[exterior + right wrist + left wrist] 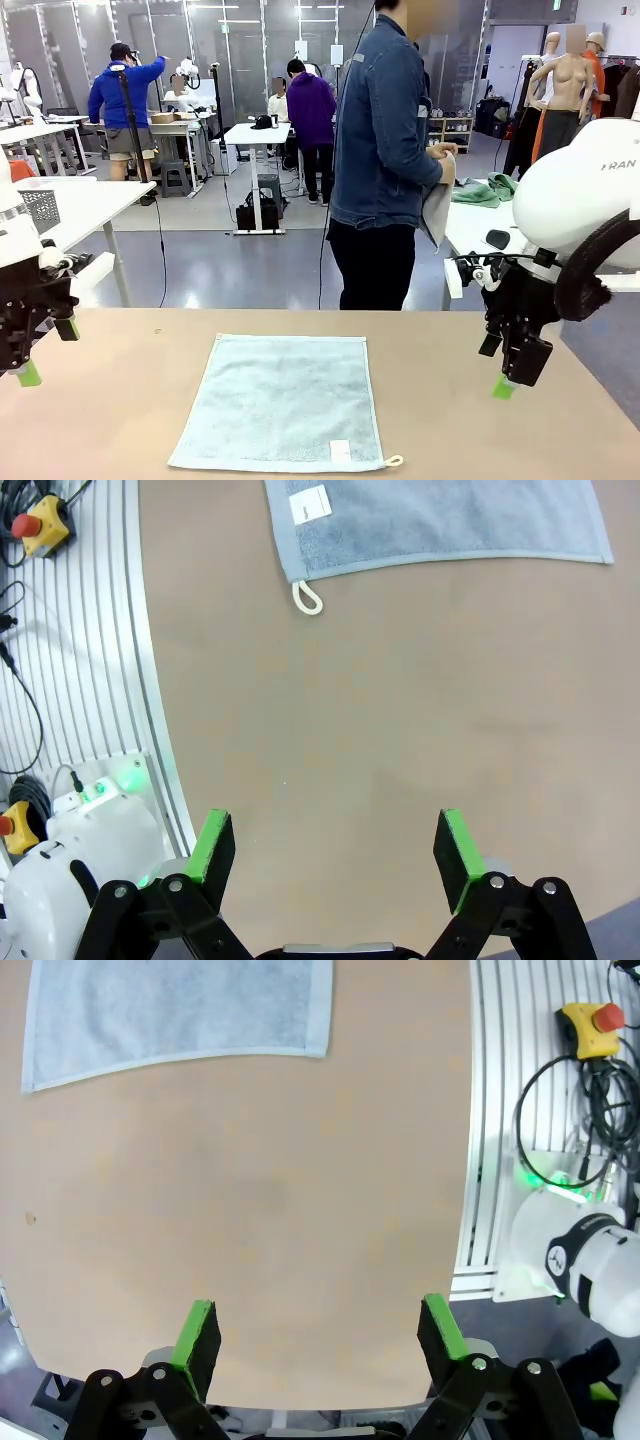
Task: Fold the towels and place them in the basket.
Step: When a person lays out a Towel with hook on the table, fold it in half twice.
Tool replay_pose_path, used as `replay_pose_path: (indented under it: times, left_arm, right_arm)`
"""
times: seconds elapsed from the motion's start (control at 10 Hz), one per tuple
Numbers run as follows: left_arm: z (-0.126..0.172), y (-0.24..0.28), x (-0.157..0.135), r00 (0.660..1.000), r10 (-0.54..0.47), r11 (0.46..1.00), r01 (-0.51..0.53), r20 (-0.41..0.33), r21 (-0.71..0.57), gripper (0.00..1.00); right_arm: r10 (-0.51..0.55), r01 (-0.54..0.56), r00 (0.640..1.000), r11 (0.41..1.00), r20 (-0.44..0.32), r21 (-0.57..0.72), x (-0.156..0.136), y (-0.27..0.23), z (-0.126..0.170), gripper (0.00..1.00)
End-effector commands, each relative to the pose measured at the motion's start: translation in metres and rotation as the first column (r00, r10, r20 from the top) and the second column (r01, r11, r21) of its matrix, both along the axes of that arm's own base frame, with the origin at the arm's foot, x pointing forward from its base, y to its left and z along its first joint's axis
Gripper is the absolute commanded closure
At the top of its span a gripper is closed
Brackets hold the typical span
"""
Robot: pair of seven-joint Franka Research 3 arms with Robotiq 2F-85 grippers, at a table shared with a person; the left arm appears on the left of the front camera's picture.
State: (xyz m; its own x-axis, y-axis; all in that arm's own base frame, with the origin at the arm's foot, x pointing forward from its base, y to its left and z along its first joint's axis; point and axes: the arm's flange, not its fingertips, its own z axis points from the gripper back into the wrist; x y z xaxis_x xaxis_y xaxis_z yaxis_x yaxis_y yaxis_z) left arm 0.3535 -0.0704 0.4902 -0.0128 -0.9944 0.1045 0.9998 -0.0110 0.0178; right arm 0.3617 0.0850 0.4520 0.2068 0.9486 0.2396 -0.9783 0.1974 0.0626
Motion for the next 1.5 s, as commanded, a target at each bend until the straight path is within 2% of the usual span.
replay_pose_path:
  times: [0.0,0.1,0.2,0.4,0.6,0.9,1.1,1.4]
  left_arm:
    - [0.001,0.0,-0.001,1.0,0.008,1.0,-0.008,-0.003,0.015,0.0]
    - [0.0,0.0,0.0,1.0,0.0,1.0,0.0,0.0,0.0,0.0]
    - [-0.014,-0.018,-0.006,0.999,0.046,0.999,-0.046,0.012,0.017,0.0]
    - [-0.039,-0.051,-0.02,0.999,0.036,0.997,-0.037,0.018,0.068,0.0]
    - [-0.066,-0.078,-0.033,1.0,-0.02,0.998,0.019,0.014,0.065,0.0]
    - [-0.103,-0.108,-0.05,0.996,-0.06,0.996,0.056,0.064,0.064,0.0]
    - [-0.126,-0.118,-0.048,0.987,-0.112,0.992,0.105,0.112,0.063,0.0]
    - [-0.157,-0.114,-0.045,0.986,-0.125,0.992,0.12,0.114,0.05,0.0]
  right_arm:
    - [-0.001,0.001,1.0,1.0,0.0,-0.006,-0.001,0.0,0.0,0.0]
    - [0.0,0.0,1.0,1.0,0.0,0.0,0.0,0.0,0.0,0.0]
    - [0.032,-0.032,0.999,0.999,-0.001,-0.001,-0.001,0.016,-0.01,0.0]
    - [0.063,-0.063,0.998,0.998,0.004,-0.027,-0.004,0.045,-0.028,0.0]
    - [0.098,-0.097,0.995,0.993,0.012,-0.07,-0.011,0.074,-0.054,0.0]
    - [0.11,-0.107,0.994,0.989,0.026,-0.097,-0.018,0.111,-0.089,0.0]
    - [0.096,-0.092,0.995,0.991,0.029,-0.098,-0.021,0.131,-0.103,0.0]
    - [0.098,-0.093,0.995,0.987,0.033,-0.129,-0.032,0.148,-0.12,0.0]
